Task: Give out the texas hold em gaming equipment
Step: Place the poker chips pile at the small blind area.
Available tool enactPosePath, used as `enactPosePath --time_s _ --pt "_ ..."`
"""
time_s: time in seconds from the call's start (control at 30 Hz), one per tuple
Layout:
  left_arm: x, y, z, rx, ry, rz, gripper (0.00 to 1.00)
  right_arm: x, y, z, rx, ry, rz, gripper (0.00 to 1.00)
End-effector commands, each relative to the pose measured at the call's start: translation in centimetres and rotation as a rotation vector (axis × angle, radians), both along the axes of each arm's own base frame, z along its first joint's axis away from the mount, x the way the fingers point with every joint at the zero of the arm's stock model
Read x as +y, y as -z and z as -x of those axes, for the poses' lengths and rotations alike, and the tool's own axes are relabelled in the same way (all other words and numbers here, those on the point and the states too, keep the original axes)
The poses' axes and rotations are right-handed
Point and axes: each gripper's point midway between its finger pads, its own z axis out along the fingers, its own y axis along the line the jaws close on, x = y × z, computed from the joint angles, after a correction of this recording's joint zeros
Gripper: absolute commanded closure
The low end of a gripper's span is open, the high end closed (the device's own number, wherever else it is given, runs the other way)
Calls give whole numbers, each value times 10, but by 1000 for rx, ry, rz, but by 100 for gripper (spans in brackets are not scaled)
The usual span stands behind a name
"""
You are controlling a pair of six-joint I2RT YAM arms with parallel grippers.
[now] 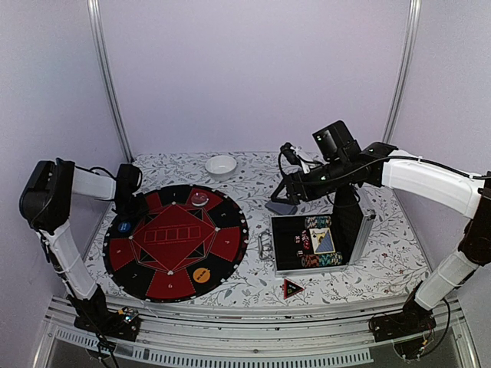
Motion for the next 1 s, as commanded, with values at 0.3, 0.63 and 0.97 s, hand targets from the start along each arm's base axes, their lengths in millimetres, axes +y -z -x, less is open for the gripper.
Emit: enactPosePath --time_s 0.3,0.63,0.97 --pt "-11 15 13 48 17 70 52 -5 -20 -4 -45 15 -16 34" --pt "-14 11 12 38 24 83 37 -5 -22 -4 -47 16 -17 34" --pt "-9 -18 0 -2 43 37 2 -5 -27 -3 -54 13 -22 34"
